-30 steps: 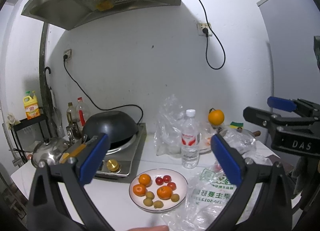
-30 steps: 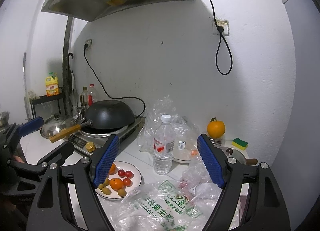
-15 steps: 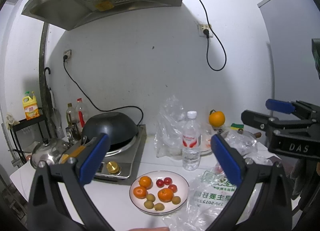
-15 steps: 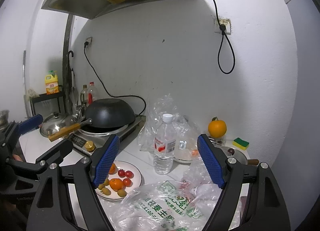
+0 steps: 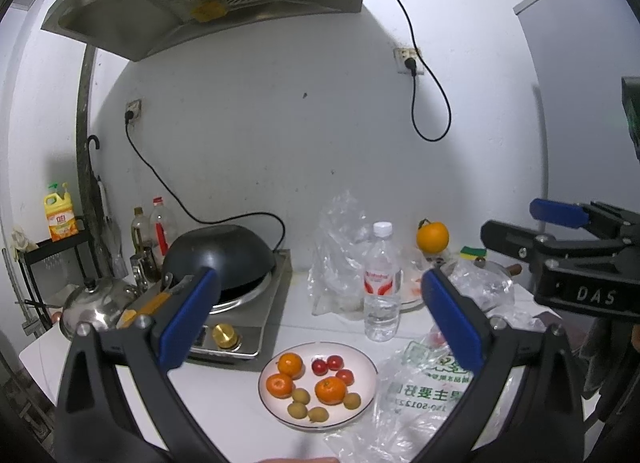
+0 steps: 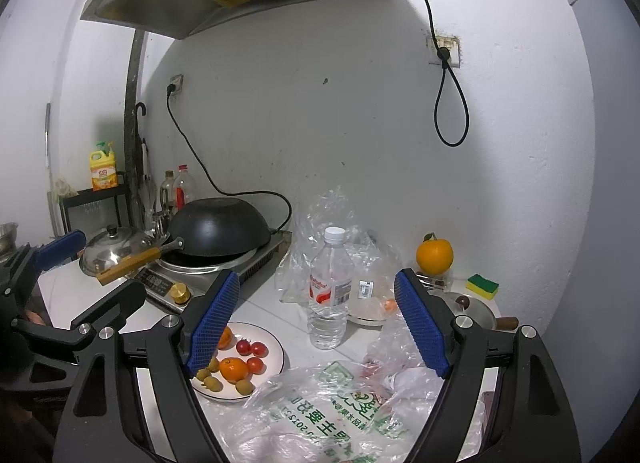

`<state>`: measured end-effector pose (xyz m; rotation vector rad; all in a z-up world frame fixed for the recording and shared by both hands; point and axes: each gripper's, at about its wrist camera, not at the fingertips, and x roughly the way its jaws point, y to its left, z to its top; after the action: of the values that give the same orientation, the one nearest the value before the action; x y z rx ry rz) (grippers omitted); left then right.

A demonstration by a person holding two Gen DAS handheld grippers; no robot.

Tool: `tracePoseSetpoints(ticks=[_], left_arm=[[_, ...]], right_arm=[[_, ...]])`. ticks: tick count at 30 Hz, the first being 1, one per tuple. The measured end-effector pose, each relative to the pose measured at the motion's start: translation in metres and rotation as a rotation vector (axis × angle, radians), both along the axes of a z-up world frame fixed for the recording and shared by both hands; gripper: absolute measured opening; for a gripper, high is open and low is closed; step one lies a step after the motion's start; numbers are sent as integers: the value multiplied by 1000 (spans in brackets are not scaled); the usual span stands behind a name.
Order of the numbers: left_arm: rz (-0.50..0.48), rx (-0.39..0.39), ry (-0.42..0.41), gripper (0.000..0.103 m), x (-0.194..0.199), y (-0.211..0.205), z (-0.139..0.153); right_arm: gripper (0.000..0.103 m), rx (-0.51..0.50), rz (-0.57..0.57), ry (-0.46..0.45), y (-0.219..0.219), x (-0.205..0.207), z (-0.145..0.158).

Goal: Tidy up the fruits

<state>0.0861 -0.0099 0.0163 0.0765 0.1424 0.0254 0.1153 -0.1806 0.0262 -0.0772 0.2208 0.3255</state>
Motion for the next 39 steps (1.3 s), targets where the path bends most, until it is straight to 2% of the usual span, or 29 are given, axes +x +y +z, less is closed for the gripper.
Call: tracePoseSetpoints(ticks=[39], left_arm=[[-7,-8,-2,102,-1,-1,3]], right_arm=[[83,-6,4,-1,2,-1,1]])
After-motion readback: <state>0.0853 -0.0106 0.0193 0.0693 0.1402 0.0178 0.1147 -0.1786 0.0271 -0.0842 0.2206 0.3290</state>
